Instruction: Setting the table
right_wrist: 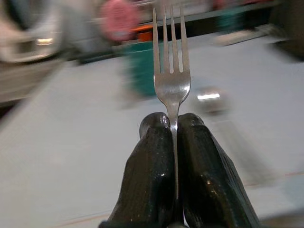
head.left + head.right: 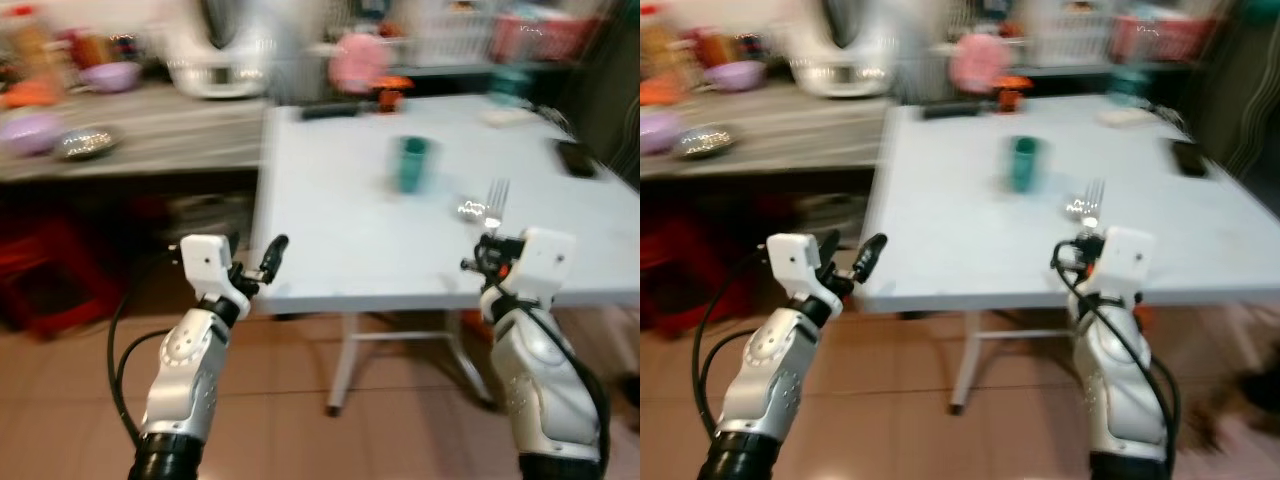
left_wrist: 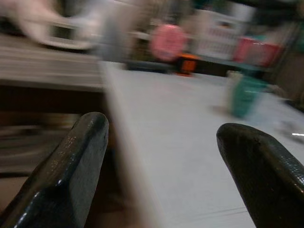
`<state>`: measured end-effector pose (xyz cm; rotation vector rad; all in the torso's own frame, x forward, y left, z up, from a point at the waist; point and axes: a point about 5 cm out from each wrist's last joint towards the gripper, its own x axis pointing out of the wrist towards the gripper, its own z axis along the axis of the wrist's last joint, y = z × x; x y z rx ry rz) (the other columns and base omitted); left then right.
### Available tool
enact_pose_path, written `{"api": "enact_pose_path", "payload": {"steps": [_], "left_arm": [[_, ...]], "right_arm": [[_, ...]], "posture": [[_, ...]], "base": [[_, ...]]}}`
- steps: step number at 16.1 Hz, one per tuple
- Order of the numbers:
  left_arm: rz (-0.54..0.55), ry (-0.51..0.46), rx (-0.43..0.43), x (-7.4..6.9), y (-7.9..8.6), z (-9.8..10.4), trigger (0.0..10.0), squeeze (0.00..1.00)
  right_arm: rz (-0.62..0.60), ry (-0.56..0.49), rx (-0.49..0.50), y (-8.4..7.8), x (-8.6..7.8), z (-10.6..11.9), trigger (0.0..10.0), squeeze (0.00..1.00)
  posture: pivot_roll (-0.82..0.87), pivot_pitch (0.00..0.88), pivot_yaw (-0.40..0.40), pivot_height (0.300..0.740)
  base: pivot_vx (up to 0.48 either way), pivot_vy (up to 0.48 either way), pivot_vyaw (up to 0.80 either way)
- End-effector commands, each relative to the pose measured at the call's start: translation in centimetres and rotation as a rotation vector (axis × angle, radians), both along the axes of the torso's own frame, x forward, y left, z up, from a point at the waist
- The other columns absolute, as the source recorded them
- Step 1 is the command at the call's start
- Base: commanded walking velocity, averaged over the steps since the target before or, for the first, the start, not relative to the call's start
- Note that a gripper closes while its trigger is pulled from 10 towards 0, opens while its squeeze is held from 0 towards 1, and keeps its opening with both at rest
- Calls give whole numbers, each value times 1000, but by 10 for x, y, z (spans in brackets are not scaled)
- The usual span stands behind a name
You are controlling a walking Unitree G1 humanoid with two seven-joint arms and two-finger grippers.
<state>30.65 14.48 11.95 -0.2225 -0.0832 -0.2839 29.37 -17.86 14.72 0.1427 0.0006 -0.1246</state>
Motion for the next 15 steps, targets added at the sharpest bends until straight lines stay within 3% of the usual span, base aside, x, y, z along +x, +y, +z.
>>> {"api": "enact_pose_path", "payload": {"steps": [1, 5, 15], "left_arm": [[23, 1, 3, 0, 4, 0, 10000, 0], [34, 2, 5, 1, 4, -1, 10000, 0], [50, -2, 16, 3, 4, -1, 10000, 0]], "right_arm": [[20, -37, -3, 3, 1, 8, 10000, 0], [23, -43, -2, 3, 1, 10, 10000, 0], [16, -56, 2, 2, 2, 12, 10000, 0]], "posture": [[-61, 18, 60, 740], [-61, 18, 60, 740], [-66, 18, 60, 740]], "base": [[0, 416, 794], [0, 420, 558], [0, 425, 0]]}}
